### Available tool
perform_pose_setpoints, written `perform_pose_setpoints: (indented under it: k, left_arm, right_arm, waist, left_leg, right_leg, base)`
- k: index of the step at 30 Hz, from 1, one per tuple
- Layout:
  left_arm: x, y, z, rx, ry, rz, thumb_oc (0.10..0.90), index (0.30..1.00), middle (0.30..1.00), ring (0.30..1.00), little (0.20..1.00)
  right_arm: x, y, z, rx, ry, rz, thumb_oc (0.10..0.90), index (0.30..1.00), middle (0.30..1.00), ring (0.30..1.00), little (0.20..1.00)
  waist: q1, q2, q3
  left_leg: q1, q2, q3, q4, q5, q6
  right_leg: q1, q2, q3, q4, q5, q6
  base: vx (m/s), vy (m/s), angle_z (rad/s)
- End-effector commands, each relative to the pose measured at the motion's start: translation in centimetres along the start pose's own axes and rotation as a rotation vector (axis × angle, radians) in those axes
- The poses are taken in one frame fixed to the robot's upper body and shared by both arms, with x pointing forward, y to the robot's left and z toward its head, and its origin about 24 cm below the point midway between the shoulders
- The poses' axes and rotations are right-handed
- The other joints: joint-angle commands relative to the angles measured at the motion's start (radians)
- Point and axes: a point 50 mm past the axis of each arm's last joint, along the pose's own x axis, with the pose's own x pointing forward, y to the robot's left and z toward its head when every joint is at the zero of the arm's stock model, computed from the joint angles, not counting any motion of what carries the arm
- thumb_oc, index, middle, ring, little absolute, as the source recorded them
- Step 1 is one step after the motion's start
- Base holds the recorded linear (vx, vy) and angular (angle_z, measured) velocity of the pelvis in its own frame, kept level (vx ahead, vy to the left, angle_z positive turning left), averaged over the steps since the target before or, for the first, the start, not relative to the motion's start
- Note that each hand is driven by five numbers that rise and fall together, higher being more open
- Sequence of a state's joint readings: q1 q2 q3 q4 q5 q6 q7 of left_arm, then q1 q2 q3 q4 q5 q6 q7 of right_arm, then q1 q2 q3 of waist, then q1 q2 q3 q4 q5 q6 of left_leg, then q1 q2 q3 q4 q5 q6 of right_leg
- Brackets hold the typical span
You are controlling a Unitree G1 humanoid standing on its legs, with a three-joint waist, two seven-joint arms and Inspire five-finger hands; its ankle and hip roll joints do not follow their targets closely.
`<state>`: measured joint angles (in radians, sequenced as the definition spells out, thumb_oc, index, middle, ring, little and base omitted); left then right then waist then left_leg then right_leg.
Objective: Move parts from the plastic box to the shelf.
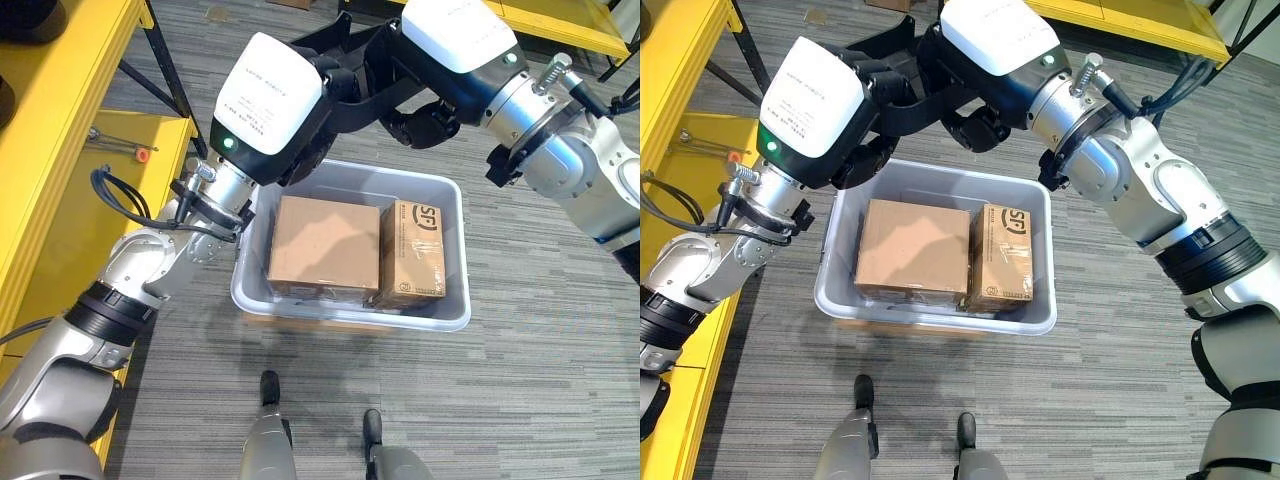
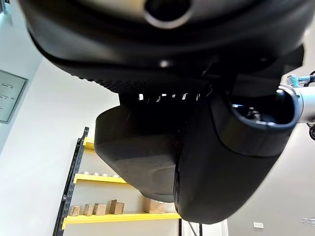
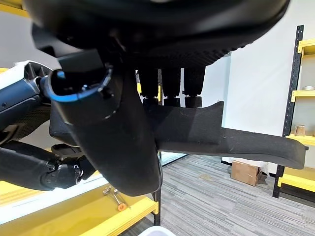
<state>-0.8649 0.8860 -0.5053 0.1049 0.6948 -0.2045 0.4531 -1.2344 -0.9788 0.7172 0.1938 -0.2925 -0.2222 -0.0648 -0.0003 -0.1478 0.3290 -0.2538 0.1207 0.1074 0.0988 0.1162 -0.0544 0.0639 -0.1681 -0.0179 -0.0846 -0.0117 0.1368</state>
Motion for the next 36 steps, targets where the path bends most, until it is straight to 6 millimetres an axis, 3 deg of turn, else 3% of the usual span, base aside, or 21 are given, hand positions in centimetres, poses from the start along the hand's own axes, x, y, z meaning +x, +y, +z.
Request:
perform_pose_setpoints:
  k: [1, 12, 13, 17, 23, 30, 36]
  left_arm:
    - [-1.9, -3.1, 0.8, -0.079, 0.064, -0.047, 0.400, 0.300, 0.300, 0.300, 0.300]
    - [-2.1, -3.4, 1.0, -0.102, 0.075, -0.053, 0.400, 0.300, 0.300, 0.300, 0.300]
    - [-2.2, -3.4, 0.9, -0.104, 0.078, -0.054, 0.400, 0.300, 0.300, 0.300, 0.300]
    - [-2.7, -3.2, 0.6, -0.100, 0.094, -0.062, 0.400, 0.300, 0.300, 0.300, 0.300]
    - [-4.7, -2.8, -1.0, -0.068, 0.169, -0.094, 0.400, 0.300, 0.300, 0.300, 0.300]
    - [-8.3, -1.8, -3.0, -0.011, 0.286, -0.136, 0.400, 0.300, 0.300, 0.300, 0.300]
    - [-10.9, -1.1, -3.3, 0.000, 0.365, -0.141, 0.400, 0.300, 0.300, 0.300, 0.300]
  right_arm:
    - [1.1, 0.1, 1.6, 0.174, -0.046, -0.177, 0.400, 0.300, 0.300, 0.300, 0.300]
    - [1.0, 0.2, 1.3, 0.210, -0.029, -0.202, 0.400, 0.300, 0.300, 0.300, 0.300]
    - [0.9, 0.3, 1.2, 0.238, -0.019, -0.205, 0.900, 1.000, 1.000, 1.000, 1.000]
    - [0.5, 0.8, 0.8, 0.339, 0.016, -0.193, 0.900, 1.000, 1.000, 1.000, 1.000]
    - [-2.9, 0.7, -0.4, 0.535, 0.072, -0.273, 0.900, 1.000, 1.000, 1.000, 1.000]
    - [-9.8, 2.0, -0.7, 0.654, 0.175, -0.364, 0.900, 1.000, 1.000, 1.000, 1.000]
    - [-16.5, 5.4, 0.3, 0.824, 0.364, -0.404, 0.900, 1.000, 1.000, 1.000, 1.000]
  waist:
    - [-0.020, 0.004, -0.339]
    - [-0.022, 0.010, -0.344]
    - [-0.023, 0.011, -0.344]
    - [-0.024, 0.011, -0.345]
    - [-0.035, 0.020, -0.341]
    - [-0.052, 0.041, -0.337]
    - [-0.069, 0.058, -0.332]
  left_leg:
    - [-0.031, 0.122, -0.016, 0.093, -0.076, -0.066]
    - [-0.027, 0.124, -0.016, 0.089, -0.072, -0.067]
    - [-0.026, 0.123, -0.015, 0.086, -0.071, -0.067]
    - [-0.025, 0.123, -0.012, 0.083, -0.068, -0.067]
    - [-0.024, 0.122, -0.005, 0.072, -0.061, -0.066]
    - [-0.028, 0.121, 0.000, 0.065, -0.054, -0.065]
    - [-0.035, 0.122, -0.003, 0.065, -0.049, -0.065]
  right_leg:
    - [0.091, -0.019, -0.007, 0.003, -0.048, 0.017]
    - [0.094, -0.018, -0.007, 0.001, -0.048, 0.015]
    - [0.093, -0.018, -0.007, 0.000, -0.048, 0.016]
    - [0.091, -0.019, -0.005, 0.000, -0.044, 0.016]
    - [0.083, -0.022, -0.003, -0.001, -0.040, 0.018]
    - [0.077, -0.023, -0.007, -0.001, -0.041, 0.021]
    - [0.070, -0.024, -0.009, 0.003, -0.046, 0.017]
  base:
    - [0.00, 0.000, 0.00]
    - [0.00, 0.000, -0.01]
    - [0.00, 0.000, 0.00]
    - [0.00, 0.000, 0.00]
    - [0.00, 0.000, 0.00]
    - [0.01, 0.005, -0.02]
    - [0.00, 0.000, -0.01]
